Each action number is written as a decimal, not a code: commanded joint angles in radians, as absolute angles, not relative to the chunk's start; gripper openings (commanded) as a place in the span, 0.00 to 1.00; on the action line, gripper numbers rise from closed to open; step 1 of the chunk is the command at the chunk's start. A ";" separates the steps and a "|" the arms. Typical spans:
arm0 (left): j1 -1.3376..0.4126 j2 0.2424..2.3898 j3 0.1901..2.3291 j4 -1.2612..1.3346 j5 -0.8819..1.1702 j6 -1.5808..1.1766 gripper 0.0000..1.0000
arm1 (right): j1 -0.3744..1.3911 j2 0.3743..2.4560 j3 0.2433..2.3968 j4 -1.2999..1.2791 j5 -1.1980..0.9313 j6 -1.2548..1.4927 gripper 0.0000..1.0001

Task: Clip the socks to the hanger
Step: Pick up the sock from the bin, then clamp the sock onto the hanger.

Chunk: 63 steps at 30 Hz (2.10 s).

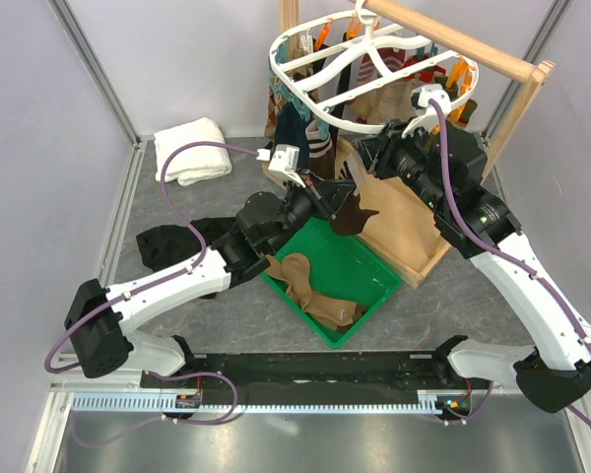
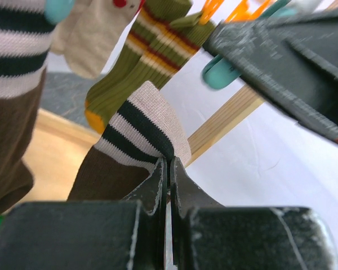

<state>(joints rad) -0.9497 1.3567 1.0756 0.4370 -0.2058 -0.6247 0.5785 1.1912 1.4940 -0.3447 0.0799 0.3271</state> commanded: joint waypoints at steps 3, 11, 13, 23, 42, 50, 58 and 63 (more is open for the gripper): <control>-0.933 1.356 1.100 0.612 -0.183 -0.627 0.02 | 0.583 1.190 1.466 -0.360 0.043 0.348 0.00; -0.914 1.367 1.106 0.640 -0.164 -0.635 0.02 | 0.583 1.193 1.460 -0.350 0.017 0.367 0.00; -0.911 1.370 1.109 0.641 -0.161 -0.635 0.02 | 0.581 1.193 1.460 -0.347 0.011 0.370 0.00; -0.910 1.370 1.111 0.664 -0.140 -0.638 0.02 | 0.581 1.198 1.450 -0.339 0.006 0.382 0.00; -0.908 1.351 1.071 0.719 -0.117 -0.638 0.02 | 0.583 1.184 1.445 -0.336 0.034 0.419 0.00; -0.910 1.368 1.089 0.732 -0.106 -0.618 0.02 | 0.583 1.195 1.445 -0.322 -0.032 0.460 0.00; -0.908 1.379 1.091 0.727 -0.104 -0.600 0.02 | 0.581 1.190 1.447 -0.304 -0.067 0.483 0.00; -0.908 1.381 1.089 0.727 -0.103 -0.574 0.02 | 0.581 1.195 1.451 -0.302 -0.087 0.483 0.00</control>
<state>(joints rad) -0.9127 1.3788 1.0729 0.6701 -0.1020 -0.6228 0.5739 1.1809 1.4620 -0.2752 -0.0120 0.4606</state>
